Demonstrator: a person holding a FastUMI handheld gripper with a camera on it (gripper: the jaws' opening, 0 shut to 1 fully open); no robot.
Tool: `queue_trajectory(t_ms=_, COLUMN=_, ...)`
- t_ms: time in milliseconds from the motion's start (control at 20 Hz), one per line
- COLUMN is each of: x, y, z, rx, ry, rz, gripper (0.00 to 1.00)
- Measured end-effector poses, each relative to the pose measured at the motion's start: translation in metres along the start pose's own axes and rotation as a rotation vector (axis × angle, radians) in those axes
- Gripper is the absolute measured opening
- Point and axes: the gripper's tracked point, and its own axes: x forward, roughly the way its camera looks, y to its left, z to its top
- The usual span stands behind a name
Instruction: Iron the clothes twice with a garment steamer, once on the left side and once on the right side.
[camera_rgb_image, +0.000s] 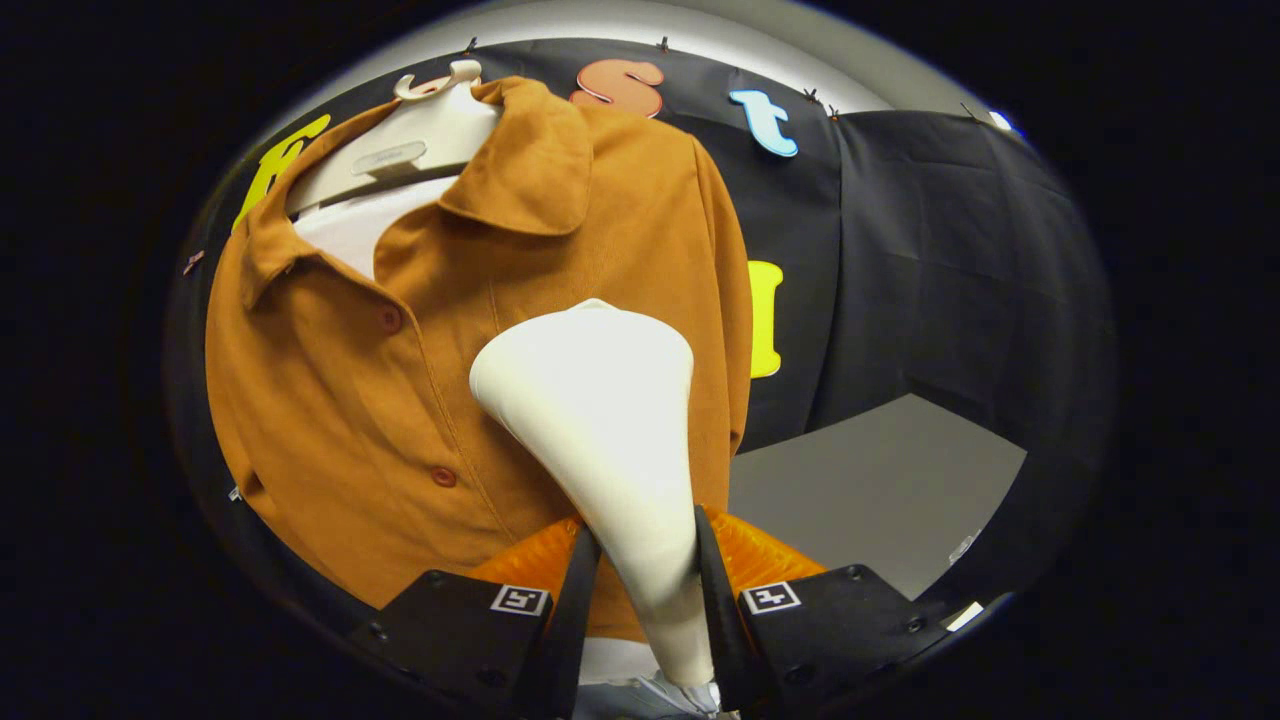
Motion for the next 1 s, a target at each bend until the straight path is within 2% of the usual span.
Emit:
queue_trajectory(t_ms=200, x=0.015, y=0.002, z=-0.034, rx=0.011, ry=0.106, rz=-0.006, gripper=0.56)
queue_trajectory(t_ms=1000, x=0.042, y=-0.011, z=-0.125, rx=0.027, ry=0.371, rz=-0.030, gripper=0.56)
